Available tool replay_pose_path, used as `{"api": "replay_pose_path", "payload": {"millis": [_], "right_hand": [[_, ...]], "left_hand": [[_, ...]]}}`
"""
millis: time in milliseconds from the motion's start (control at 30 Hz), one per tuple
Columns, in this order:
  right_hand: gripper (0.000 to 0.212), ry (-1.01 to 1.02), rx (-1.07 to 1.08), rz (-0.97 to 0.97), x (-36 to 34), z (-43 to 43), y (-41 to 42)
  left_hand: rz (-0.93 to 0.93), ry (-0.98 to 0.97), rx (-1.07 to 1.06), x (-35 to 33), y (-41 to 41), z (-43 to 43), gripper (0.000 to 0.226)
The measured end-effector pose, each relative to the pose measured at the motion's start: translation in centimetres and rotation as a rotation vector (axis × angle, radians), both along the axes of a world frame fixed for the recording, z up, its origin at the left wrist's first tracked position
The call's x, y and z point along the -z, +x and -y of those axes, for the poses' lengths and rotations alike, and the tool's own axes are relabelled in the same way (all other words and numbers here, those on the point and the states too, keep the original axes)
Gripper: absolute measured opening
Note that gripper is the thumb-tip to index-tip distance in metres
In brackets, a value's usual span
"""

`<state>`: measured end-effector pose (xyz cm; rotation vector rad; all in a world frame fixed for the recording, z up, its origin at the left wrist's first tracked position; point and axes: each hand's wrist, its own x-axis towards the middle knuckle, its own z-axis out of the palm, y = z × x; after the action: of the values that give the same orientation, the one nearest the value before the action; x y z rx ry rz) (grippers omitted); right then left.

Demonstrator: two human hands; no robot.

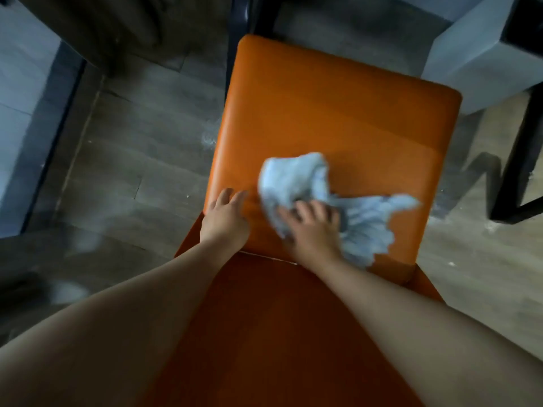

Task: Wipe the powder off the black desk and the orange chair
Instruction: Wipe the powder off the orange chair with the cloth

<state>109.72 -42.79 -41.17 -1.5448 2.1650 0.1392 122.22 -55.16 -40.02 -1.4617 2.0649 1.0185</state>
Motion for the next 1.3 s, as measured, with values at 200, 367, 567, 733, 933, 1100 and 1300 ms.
{"api": "replay_pose_path", "payload": {"millis": [200,367,567,733,933,1100,1300], "right_hand": [[0.072,0.15,-0.165,-0.093,2.1,-3.3,-5.9],[0.067,0.061,0.966,0.059,0.4,-11.5,-16.1],[0.057,-0.133,0.3,0.08,0.5,-8.2,-12.4],[0.046,0.216,0.105,-0.015,0.3,-15.3,-16.2],[0.052,0.153,0.871,-0.102,-2.8,-19.1,-19.2],[0.049,0.064,-0.105,0.208,-1.7,-16.6,-13.8],[0.037,0.445,-0.066,-0.171,-1.7,-18.7,-17.7]], "left_hand": [[0.018,-0.09,0.169,-0.4,-0.6,-1.2,0.059],[0.019,-0.025,0.198,-0.1,-3.3,-3.3,0.062],[0.041,0.0,0.298,0.1,-7.2,-5.3,0.064],[0.021,-0.016,0.343,0.2,-9.1,-5.3,0.065],[0.078,0.027,0.281,0.6,-9.9,-6.7,0.064],[0.082,0.042,0.272,0.4,-10.5,-8.7,0.066],[0.094,0.036,0.3,0.0,-10.5,-9.2,0.063]]}}
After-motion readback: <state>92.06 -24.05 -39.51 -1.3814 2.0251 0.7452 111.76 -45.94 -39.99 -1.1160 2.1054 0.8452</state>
